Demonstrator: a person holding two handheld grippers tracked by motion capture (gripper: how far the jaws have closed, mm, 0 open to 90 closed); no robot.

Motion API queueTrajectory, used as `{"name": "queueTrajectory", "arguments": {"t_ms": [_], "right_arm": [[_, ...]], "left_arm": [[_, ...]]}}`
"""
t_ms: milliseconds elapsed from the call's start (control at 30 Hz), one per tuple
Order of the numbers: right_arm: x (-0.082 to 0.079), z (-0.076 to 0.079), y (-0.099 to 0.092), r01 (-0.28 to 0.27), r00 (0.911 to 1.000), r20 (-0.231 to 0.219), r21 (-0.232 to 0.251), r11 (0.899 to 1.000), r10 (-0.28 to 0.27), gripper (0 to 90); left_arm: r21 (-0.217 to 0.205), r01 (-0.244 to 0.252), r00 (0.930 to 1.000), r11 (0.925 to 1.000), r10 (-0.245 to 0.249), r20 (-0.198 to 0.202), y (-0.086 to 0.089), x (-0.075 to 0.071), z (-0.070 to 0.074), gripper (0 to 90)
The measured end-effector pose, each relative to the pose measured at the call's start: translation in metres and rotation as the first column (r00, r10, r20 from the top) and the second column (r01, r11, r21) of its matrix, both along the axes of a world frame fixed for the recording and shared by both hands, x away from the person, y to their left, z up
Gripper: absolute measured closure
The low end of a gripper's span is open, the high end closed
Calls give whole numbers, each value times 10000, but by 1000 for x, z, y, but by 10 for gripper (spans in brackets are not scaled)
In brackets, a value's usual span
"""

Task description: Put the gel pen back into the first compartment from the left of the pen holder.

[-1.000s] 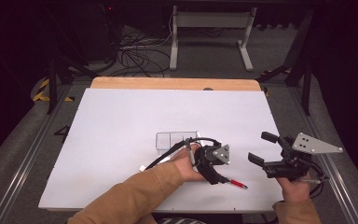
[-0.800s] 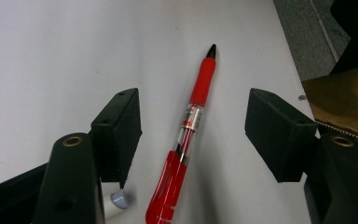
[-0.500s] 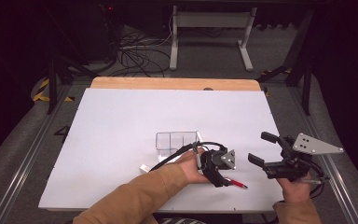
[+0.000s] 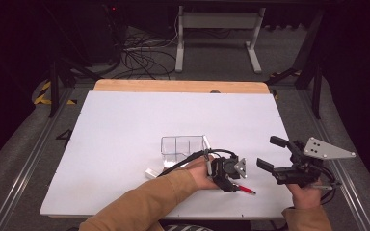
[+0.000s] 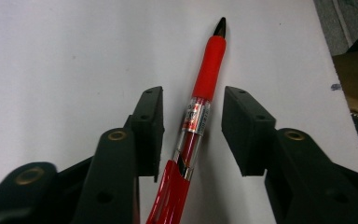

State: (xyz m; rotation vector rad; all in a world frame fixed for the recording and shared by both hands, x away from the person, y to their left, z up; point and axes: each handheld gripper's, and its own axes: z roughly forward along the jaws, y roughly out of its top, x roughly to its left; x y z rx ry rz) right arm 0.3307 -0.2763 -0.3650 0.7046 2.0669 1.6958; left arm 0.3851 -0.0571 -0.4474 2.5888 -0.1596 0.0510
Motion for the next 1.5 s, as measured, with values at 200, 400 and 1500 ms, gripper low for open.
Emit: {"name": "queueTrajectory", "arguments": {"t_ms": [200, 400, 1500], "right_arm": [[0, 0, -1, 5, 10000, -1, 49, 10000, -5, 91], [0, 0, 0, -6, 10000, -14, 21, 10000, 6, 91], [2, -2, -2, 102, 9999, -3, 85, 9999, -102, 91]], "left_arm": [[193, -41, 10000, 9998, 40, 70, -1, 1, -3, 679], [286, 186, 9997, 9994, -191, 154, -2, -1, -3, 738], [-1190, 361, 9993, 9922, -365, -12, 27, -13, 47, 794]]}}
